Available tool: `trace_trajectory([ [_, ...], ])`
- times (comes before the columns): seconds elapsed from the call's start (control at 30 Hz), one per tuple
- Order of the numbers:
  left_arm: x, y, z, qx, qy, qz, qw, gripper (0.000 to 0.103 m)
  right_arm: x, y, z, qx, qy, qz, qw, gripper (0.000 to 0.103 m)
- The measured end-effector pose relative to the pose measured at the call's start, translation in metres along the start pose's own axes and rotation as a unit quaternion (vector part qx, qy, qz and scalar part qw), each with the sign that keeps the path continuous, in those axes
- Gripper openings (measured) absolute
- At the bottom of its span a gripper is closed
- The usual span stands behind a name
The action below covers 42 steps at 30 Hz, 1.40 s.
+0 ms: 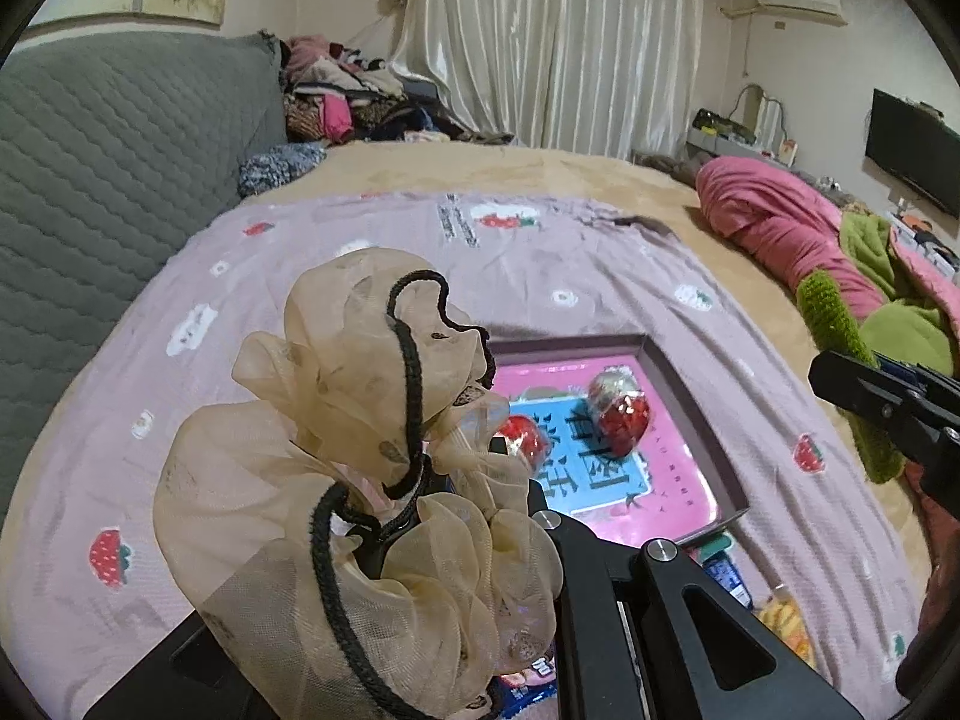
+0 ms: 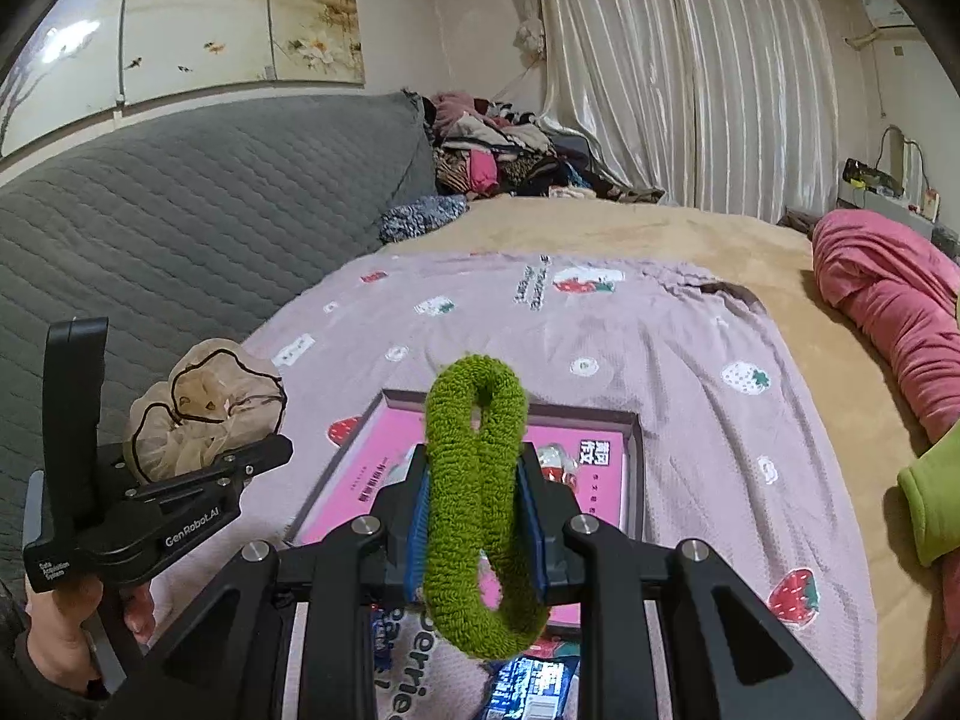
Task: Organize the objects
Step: 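Carry the scrunchie and green ring over the tray with both grippers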
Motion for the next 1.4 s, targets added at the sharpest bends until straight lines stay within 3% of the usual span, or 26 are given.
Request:
trace_trajectory([
  [0.73,0.001,0.06,0.108,-0.063,-0.006,0.001,0.998,0.009,0.044,0.065,0.099,-0.092,0.017,0.029,0.995,0.026],
  [1.13,-0.002,0.079,0.135,-0.096,-0.006,0.001,0.9954,0.01,0.05,0.089,0.129,-0.148,0.026,0.04,0.988,0.027],
  [1.4,0.004,0.079,0.136,-0.092,-0.014,0.024,0.9954,0.013,0.057,0.098,0.144,-0.176,0.038,0.046,0.983,0.029],
])
Point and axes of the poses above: each gripper's, at about its wrist camera, not at the fingertips, and z roughly the way its jaws point, x to its right, y to its underside, the point moved 6 cm from there along z, roughly the way its jaws point, and after that the axes turned 2 degrees about x, right-handed, at the moved point
